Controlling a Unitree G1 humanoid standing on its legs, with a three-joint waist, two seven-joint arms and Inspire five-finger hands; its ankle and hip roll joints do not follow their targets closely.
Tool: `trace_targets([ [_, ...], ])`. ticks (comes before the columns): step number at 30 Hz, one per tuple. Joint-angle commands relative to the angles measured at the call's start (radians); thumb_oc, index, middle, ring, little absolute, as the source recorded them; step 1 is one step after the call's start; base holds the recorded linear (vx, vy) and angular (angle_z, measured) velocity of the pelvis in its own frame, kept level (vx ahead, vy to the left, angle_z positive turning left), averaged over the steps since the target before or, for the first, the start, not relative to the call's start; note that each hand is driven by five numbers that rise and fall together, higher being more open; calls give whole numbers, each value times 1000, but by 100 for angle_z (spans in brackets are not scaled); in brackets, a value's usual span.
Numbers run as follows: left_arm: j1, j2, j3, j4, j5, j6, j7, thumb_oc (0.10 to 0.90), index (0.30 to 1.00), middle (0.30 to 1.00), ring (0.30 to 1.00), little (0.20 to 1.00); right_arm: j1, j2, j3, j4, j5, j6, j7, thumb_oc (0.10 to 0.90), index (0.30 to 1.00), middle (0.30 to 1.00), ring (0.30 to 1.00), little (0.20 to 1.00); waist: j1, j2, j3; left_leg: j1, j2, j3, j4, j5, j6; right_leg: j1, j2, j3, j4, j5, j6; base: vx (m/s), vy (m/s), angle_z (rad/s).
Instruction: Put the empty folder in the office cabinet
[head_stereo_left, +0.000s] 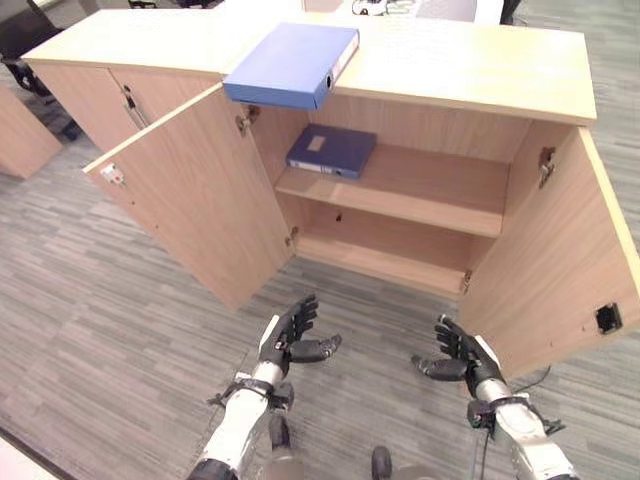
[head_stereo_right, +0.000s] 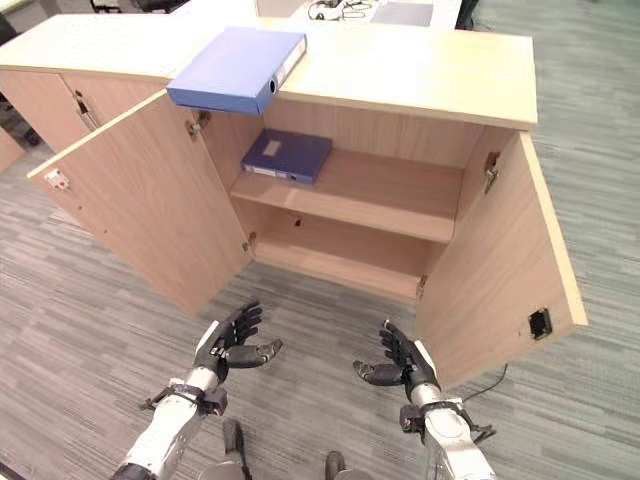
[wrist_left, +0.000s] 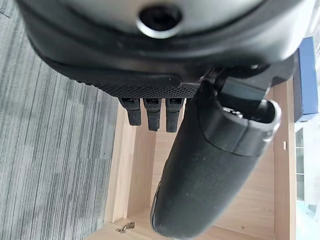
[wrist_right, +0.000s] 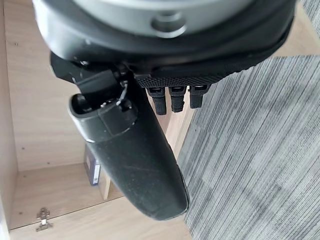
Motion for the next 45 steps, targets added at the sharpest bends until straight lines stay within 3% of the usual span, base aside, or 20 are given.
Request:
trace_targets([
  [1, -10, 54, 36, -164, 43, -87, 3, 800, 900, 900, 900, 900, -49, -25, -29, -116, -14, -84, 15, 800, 900, 900, 900, 900, 50, -35, -24, -131, 28, -44, 12, 25, -36, 177, -187, 47, -10, -165, 170, 450, 59, -51],
  [2, 7, 64, 46, -166, 54, -88, -3, 800, 900, 900, 900, 900, -49, -21, -17, -105, -20, -79, 32, 800, 900, 900, 900, 900, 59, -27, -40, -122, 15, -82, 1, 7, -33, 190, -185, 90, -13, -176, 176, 468, 85, -47],
  [4, 16, 73, 39, -176, 69, -90, -15, 800, 900, 900, 900, 900, -39, -6, -3, -108, -30, -78, 48, 800, 900, 900, 900, 900, 76, -25, -55, -121, -4, -146, 23, 35, -48, 225, -210, 124, -7, -194, 191, 692, 182, -65],
  [7, 10, 97, 32, -172, 64, -92, -24, 800, 900, 900, 900, 900, -56, 23, 16, -81, -46, -77, 57, 800, 900, 900, 900, 900, 92, -52, -85, -116, -54, -149, 80, 24, -20, 200, -268, 171, 51, -154, 228, 540, 177, -88],
  [8, -7, 117, 26, -174, 70, -95, -19, 800, 900, 900, 900, 900, -91, 49, 45, -63, -49, -75, 58, 800, 900, 900, 900, 900, 93, -76, -81, -119, -76, -98, 151, -31, 15, 143, -302, 183, 138, -32, 260, 304, 126, -79],
  [9, -15, 130, 26, -178, 70, -97, -17, 800, 900, 900, 900, 900, -111, 57, 58, -54, -53, -72, 61, 800, 900, 900, 900, 900, 99, -80, -78, -113, -76, -67, 178, -56, 29, 100, -312, 182, 186, 40, 277, 373, 169, -64],
  [11, -15, 147, 29, -195, 68, -95, -17, 800, 900, 900, 900, 900, -131, 64, 72, -56, -84, -66, 62, 800, 900, 900, 900, 900, 111, -68, -73, -82, -76, -18, 205, -110, 69, 18, -323, 134, 291, 119, 277, 269, 225, -64],
  [13, -2, 151, 35, -202, 52, -89, -20, 800, 900, 900, 900, 900, -139, 68, 88, -60, -119, -59, 65, 800, 900, 900, 900, 900, 121, -40, -68, -38, -78, 32, 208, -150, 109, -61, -362, 9, 400, 186, 259, 247, 350, -65],
  [15, 4, 147, 41, -195, 44, -82, -20, 800, 900, 900, 900, 900, -153, 80, 111, -56, -144, -53, 68, 800, 900, 900, 900, 900, 113, -26, -56, 21, -108, 80, 190, -183, 138, -104, -390, -118, 472, 186, 241, 237, 373, -67],
  [16, 9, 144, 42, -193, 49, -79, -23, 800, 900, 900, 900, 900, -150, 79, 115, -62, -152, -48, 77, 800, 900, 900, 900, 900, 101, -20, -56, 49, -127, 95, 168, -185, 149, -129, -361, -133, 485, 180, 244, 397, 455, -61],
  [17, 12, 138, 42, -182, 63, -75, -26, 800, 900, 900, 900, 900, -139, 71, 109, -69, -157, -41, 83, 800, 900, 900, 900, 900, 72, -2, -44, 108, -156, 105, 126, -199, 162, -199, -289, -132, 504, 101, 237, 297, 315, -30],
  [18, 11, 137, 42, -182, 63, -75, -26, 800, 900, 900, 900, 900, -139, 70, 109, -70, -157, -41, 83, 800, 900, 900, 900, 900, 73, 1, -45, 106, -153, 105, 124, -196, 161, -201, -285, -132, 500, 105, 235, 363, 292, -27],
  [19, 11, 134, 42, -185, 58, -73, -28, 800, 900, 900, 900, 900, -133, 64, 101, -77, -144, -38, 77, 800, 900, 900, 900, 900, 52, 16, -32, 152, -161, 119, 88, -208, 163, -249, -240, -180, 455, 21, 219, 146, 80, -33],
  [22, 8, 131, 38, -181, 57, -69, -32, 800, 900, 900, 900, 900, -125, 63, 90, -73, -122, -40, 71, 800, 900, 900, 900, 900, 26, 19, -14, 206, -175, 122, 61, -228, 157, -273, -205, -217, 369, -1, 193, 201, 52, -7],
  [24, 5, 125, 36, -177, 55, -67, -35, 800, 900, 900, 900, 900, -121, 65, 86, -66, -112, -38, 69, 800, 900, 900, 900, 900, 9, 18, -10, 224, -181, 114, 54, -238, 155, -296, -192, -203, 321, 11, 194, 188, -29, 9],
  [27, -9, 113, 41, -167, 61, -69, -37, 800, 900, 900, 900, 900, -112, 69, 57, -56, -90, -37, 58, 800, 900, 900, 900, 900, -33, 13, 6, 292, -197, 116, 34, -270, 146, -354, -191, -153, 162, 91, 213, 221, -75, -2],
  [34, 10, 102, 64, -162, 73, -72, -46, 800, 900, 900, 900, 900, -81, 87, 24, -28, -73, -32, 62, 800, 900, 900, 900, 900, -92, 33, 5, 421, -199, 110, 15, -339, 124, -456, -240, -168, 23, 194, 255, 255, -117, -9],
  [38, 25, 72, 54, -140, 46, -73, -64, 800, 900, 900, 900, 900, -6, 70, -12, -26, -52, -32, 72, 800, 900, 900, 900, 900, -130, 38, -29, 459, -198, 64, 1, -353, 102, -418, -234, -73, 19, 243, 250, 321, -191, -3],
  [42, 23, 45, 45, -140, -2, -68, -58, 800, 900, 900, 900, 900, 4, 36, -18, -28, -41, -34, 70, 800, 900, 900, 900, 900, -150, 64, -31, 438, -158, 27, 50, -316, 77, -422, -212, -63, 62, 227, 225, 163, -243, 17],
  [45, 6, 25, 35, -134, -18, -67, -57, 800, 900, 900, 900, 900, 9, 4, -25, -29, -42, -30, 73, 800, 900, 900, 900, 900, -157, 77, -37, 400, -111, 9, 125, -233, 37, -408, -194, -86, 92, 181, 192, 144, -256, 32],
])
